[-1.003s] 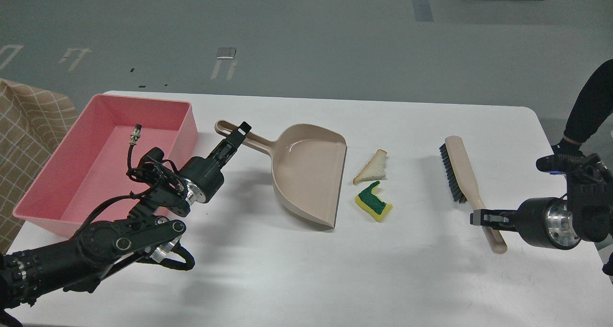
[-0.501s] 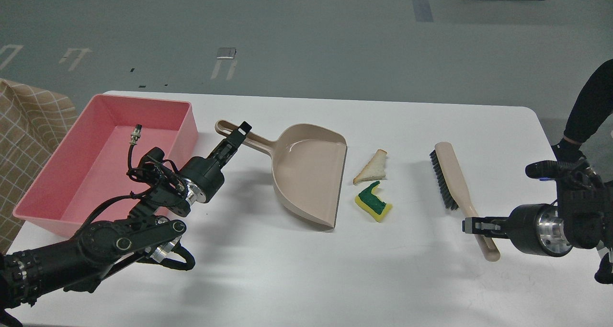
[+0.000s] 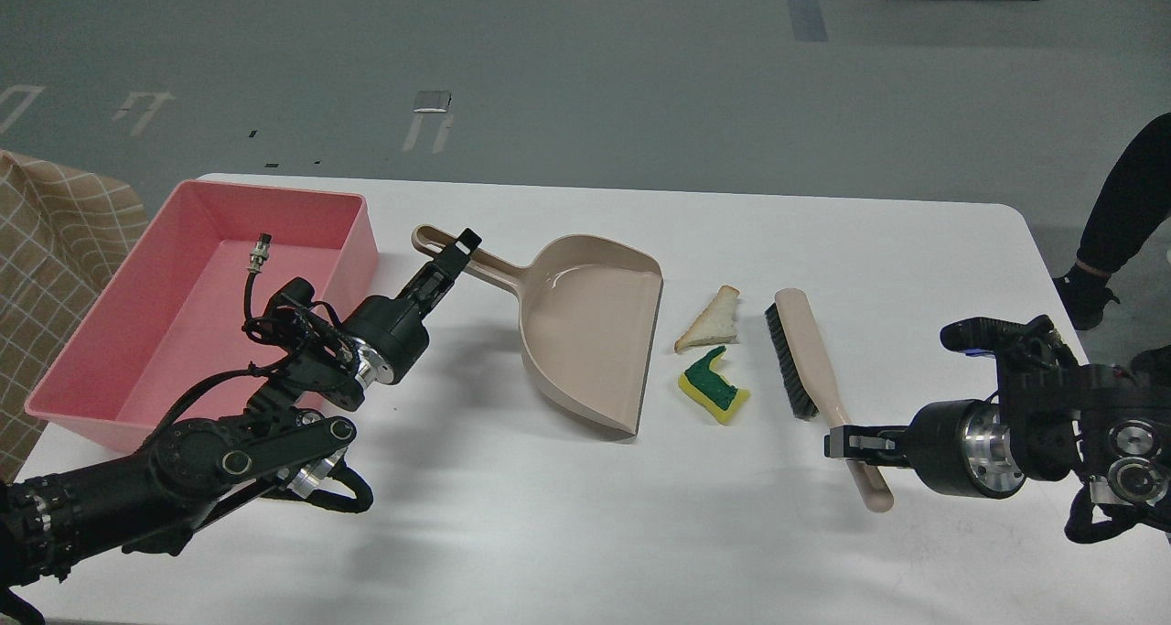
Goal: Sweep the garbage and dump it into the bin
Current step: 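Sweep the sponge and paper scrap into the dustpan with the brush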
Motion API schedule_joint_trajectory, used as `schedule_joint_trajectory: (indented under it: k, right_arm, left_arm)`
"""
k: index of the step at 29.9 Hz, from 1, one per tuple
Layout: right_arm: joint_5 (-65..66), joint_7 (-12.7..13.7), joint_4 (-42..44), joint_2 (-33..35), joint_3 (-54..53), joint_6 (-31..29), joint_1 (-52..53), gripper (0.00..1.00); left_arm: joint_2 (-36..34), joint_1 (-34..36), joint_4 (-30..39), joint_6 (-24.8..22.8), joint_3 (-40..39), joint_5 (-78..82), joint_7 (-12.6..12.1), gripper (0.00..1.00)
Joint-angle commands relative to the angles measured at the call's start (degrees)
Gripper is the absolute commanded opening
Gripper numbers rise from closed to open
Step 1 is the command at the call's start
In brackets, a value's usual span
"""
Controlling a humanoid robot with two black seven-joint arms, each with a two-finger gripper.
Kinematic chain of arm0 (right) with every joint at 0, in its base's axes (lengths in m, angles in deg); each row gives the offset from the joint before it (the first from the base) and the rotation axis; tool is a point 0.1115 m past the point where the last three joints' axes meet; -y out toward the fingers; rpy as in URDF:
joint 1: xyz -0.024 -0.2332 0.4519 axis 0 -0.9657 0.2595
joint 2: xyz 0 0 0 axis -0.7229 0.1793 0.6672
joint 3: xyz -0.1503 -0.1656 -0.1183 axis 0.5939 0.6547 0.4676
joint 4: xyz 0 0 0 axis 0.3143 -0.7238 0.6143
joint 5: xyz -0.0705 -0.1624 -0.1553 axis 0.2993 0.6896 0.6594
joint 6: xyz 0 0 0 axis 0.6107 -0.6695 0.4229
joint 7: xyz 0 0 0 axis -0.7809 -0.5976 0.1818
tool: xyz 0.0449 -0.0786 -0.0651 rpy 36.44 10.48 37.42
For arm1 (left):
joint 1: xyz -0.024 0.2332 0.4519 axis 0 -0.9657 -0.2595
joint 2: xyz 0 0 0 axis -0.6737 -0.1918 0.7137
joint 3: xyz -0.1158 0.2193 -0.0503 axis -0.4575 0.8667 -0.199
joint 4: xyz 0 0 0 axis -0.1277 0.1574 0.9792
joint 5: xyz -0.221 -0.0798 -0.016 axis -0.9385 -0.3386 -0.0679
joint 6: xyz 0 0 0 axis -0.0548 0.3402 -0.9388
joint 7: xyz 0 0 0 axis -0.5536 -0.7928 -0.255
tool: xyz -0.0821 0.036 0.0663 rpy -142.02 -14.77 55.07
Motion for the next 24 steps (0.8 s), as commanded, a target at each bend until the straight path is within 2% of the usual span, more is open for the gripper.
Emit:
schedule_joint_trajectory:
  k: [1,24]
  right_arm:
    - [-0.1,0.0,0.7,-1.6,0.0,0.0,-0.1,0.00]
    - [0.0,0.0,6.0,-13.9,-1.4,0.0,0.1,0.00]
  left_arm:
    - [0.1,0.0,0.0,0.0,0.0,0.0,0.0,0.00]
    - [0.1,0.1,0.0,0.0,-0.1,0.0,0.1,0.00]
